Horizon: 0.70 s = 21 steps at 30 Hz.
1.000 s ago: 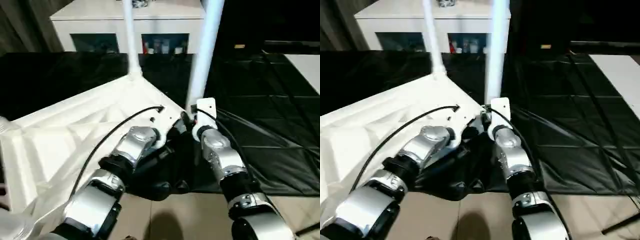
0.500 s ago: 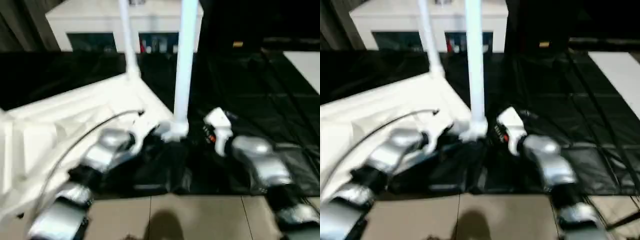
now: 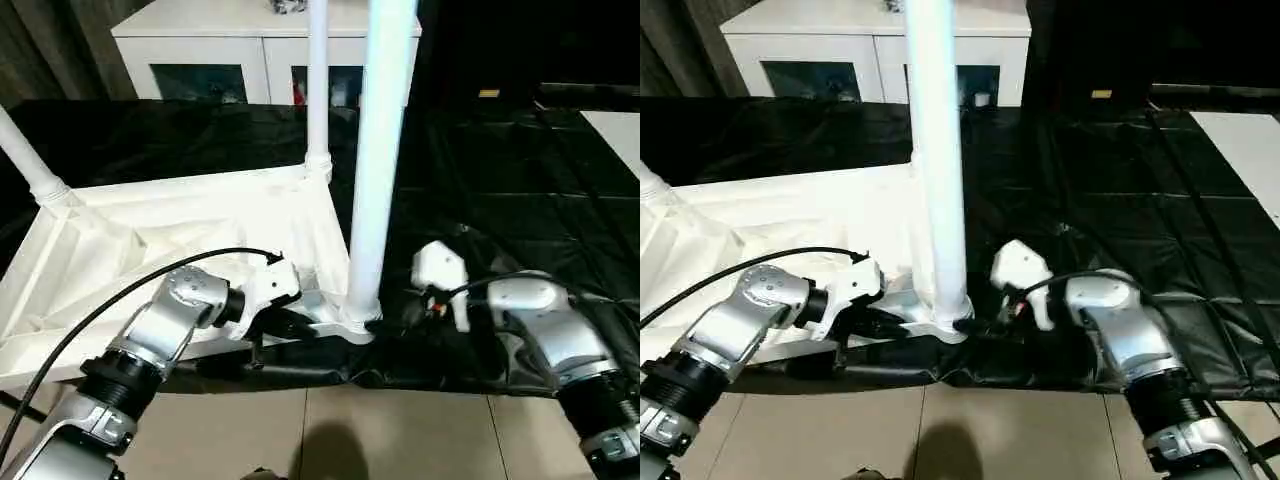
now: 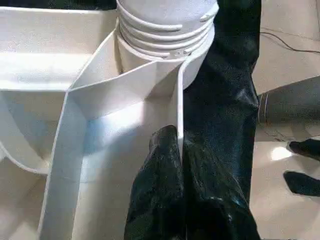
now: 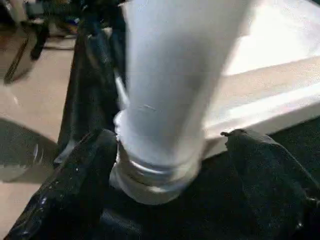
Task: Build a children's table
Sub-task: Rotate leg to tighten
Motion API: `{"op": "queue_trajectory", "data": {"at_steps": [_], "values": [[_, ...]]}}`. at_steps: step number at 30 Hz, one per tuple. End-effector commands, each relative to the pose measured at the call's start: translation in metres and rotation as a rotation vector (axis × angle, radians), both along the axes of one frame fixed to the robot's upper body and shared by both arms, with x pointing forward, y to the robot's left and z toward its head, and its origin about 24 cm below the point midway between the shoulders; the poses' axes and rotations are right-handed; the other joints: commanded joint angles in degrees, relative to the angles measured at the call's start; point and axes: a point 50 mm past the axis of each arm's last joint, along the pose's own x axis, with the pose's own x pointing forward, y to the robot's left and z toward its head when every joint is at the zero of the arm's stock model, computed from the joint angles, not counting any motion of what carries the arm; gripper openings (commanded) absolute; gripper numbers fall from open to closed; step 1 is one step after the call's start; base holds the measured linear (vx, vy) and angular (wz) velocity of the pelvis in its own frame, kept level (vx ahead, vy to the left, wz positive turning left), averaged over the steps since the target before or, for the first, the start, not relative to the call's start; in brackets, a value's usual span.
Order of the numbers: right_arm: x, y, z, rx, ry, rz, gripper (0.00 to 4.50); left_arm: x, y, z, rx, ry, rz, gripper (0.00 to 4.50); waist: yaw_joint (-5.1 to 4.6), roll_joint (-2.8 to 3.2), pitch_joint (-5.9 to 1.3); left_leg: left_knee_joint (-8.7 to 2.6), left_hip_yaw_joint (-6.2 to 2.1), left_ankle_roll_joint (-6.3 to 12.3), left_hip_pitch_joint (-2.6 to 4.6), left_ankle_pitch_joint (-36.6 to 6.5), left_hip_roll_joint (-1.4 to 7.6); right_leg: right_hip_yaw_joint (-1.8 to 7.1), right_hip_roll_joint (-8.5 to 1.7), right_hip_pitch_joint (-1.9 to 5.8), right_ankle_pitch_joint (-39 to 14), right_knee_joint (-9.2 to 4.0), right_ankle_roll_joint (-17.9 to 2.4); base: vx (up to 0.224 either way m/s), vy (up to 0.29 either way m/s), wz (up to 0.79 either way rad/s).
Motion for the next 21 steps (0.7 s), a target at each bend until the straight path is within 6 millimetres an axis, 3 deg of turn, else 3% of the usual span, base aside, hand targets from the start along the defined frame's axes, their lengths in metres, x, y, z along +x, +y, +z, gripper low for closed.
{"op": "queue_trajectory", "data": {"at_steps": [1, 5, 10, 21], "values": [[-0.0001, 0.0035, 0.0034, -0.009, -0.009, 0.047, 3.82, 0.0004, -0.0045, 0.0024, 0.017, -0.011, -0.018, 0.0, -0.13, -0.48, -3.35, -4.6, -2.61, 2.09, 1.7, -14.3, 5.1, 3.11, -5.82, 1.48, -12.7, -4.53, -13.7, 0.0, 0.0, 0.0], [0.0021, 0.0051, 0.0024, -0.015, -0.017, 0.04, 3.82, 0.0001, -0.004, 0.0029, 0.019, -0.009, -0.019, 0.0, -0.09, -0.52, -3.53, -4.42, -2.64, 3.18, 1.44, -11.9, 5.07, 2.97, -5.77, 1.63, -10.1, -4.2, -14.1, 0.0, 0.0, 0.0], [0.0049, 0.0078, 0.0011, -0.001, -0.009, 0.033, 3.82, 0.0002, -0.0024, 0.0025, 0.024, -0.01, -0.018, 0.0, -0.18, -0.51, -3.5, -4.39, -2.64, 3.38, 1.39, -12.0, 5.02, 2.89, -5.71, 1.68, -10.8, -4.22, -14.2, 0.0, 0.0, 0.0], [0.0043, 0.0101, 0.0007, 0.016, 0.01, 0.053, 2.94, 0.0005, -0.002, 0.0026, 0.029, -0.008, -0.019, 0.0, -0.14, -0.5, -3.62, -4.29, -2.6, 3.53, 1.4, -11.3, 5.02, 2.88, -5.69, 1.74, -9.5, -4.06, -14.3, 0.0, 0.0, 0.0]]}}
